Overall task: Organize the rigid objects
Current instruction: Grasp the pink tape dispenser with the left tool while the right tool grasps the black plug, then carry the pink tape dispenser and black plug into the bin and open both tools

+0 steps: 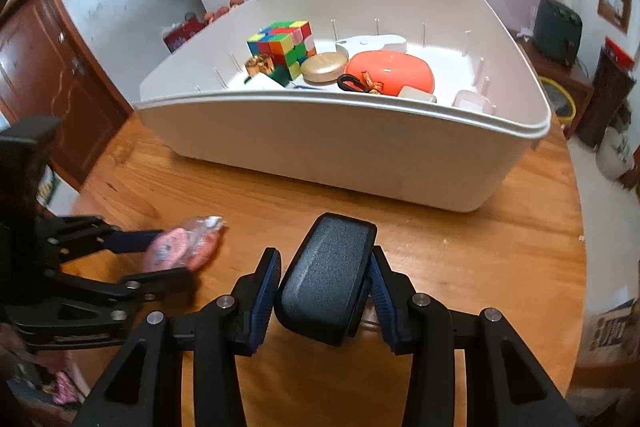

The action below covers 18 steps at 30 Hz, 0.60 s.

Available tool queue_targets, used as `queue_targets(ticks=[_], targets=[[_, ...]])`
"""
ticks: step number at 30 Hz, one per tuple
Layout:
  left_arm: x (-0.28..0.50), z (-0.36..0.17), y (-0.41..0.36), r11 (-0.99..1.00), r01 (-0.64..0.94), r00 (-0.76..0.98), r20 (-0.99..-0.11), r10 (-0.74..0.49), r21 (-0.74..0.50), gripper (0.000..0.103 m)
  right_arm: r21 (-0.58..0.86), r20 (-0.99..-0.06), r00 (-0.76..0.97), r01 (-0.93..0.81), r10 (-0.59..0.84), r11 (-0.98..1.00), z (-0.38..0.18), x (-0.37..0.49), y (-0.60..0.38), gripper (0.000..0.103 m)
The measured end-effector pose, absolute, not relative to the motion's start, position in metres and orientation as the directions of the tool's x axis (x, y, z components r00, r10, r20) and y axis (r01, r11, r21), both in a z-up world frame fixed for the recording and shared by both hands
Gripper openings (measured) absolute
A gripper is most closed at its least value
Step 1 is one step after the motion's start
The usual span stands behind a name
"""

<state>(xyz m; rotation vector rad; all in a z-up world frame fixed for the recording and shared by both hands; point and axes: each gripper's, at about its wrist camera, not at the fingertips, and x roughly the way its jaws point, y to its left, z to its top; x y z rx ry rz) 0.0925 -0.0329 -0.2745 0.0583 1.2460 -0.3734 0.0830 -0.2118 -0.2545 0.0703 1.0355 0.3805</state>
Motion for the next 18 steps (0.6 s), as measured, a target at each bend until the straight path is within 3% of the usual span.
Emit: queue_targets(ticks=[7,18], targets=[[0.091,-0.248,-0.029,0.940,0.301,0.296,-0.921,-0.253,-0.162,0.053,0.364,-0.766,0.465,-0.256,0.444,0.896,-0.222,0.076,-0.215,0.044],[0.120,-0.122,-0.034,0.938,0.331,0.516,-0.812,-0.273,-0.104,0.053,0.379,-0.622,0.612,-0.309,0.487,0.872,-0.119,0.096,-0.218,0.044]])
